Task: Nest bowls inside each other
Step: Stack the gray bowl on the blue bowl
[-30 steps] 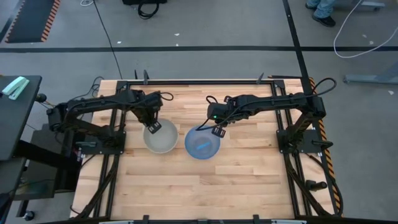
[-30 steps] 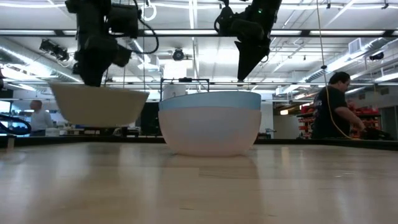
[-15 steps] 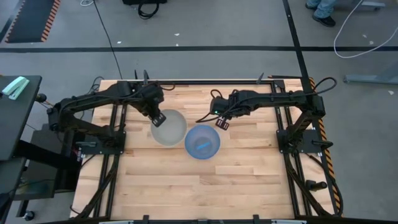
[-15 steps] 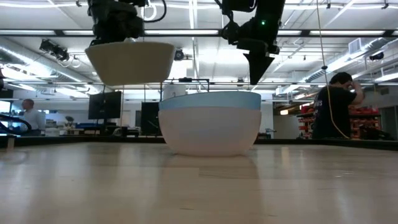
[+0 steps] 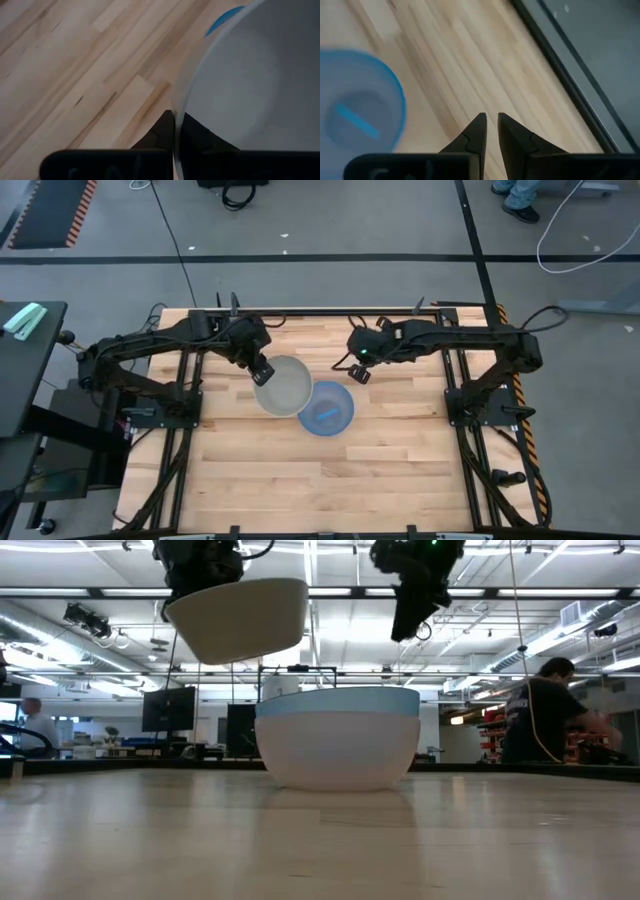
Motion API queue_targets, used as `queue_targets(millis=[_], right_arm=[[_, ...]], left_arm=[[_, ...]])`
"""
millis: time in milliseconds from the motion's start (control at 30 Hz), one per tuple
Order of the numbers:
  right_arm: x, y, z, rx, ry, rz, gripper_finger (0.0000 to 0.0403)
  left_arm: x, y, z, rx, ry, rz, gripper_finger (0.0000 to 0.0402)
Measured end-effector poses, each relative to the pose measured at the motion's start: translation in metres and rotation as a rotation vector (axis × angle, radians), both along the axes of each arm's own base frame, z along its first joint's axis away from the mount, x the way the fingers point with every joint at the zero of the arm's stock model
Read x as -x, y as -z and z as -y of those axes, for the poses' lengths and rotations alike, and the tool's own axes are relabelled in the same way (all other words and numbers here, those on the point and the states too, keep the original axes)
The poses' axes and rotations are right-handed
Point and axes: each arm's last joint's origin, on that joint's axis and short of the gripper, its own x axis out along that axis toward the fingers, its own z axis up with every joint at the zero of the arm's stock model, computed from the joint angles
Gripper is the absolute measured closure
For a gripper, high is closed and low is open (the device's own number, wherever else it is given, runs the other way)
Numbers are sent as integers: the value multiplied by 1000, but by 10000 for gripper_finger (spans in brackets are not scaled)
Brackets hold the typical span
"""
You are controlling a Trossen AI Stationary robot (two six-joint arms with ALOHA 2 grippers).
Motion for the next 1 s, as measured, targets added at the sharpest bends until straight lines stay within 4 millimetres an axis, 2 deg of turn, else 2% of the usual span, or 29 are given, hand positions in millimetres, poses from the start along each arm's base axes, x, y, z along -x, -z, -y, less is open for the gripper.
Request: queue_targets(millis=[100,167,333,533,667,833,1000], right_arm=[[18,0,-3,5,-5,90,348],[34,11,-7,-12,5,115,348],[74,48,-25,-63,23,163,348],[106,98,-50,-124,-6,258,352],[113,119,-64,-117,-38,341,368],[110,138,-78,-134,-97,444,395],[105,162,-86,-161,-89,461,395]], left_arm=[[-4,3,1,6,17,-3,390],[-8,5,2,17,29,-9,390],[-16,14,0,23,52,-36,387],[-29,22,-2,47,79,-20,390],[-34,22,-3,66,121,9,390],[-43,12,-5,56,125,34,385],[-56,2,-3,36,160,59,390]])
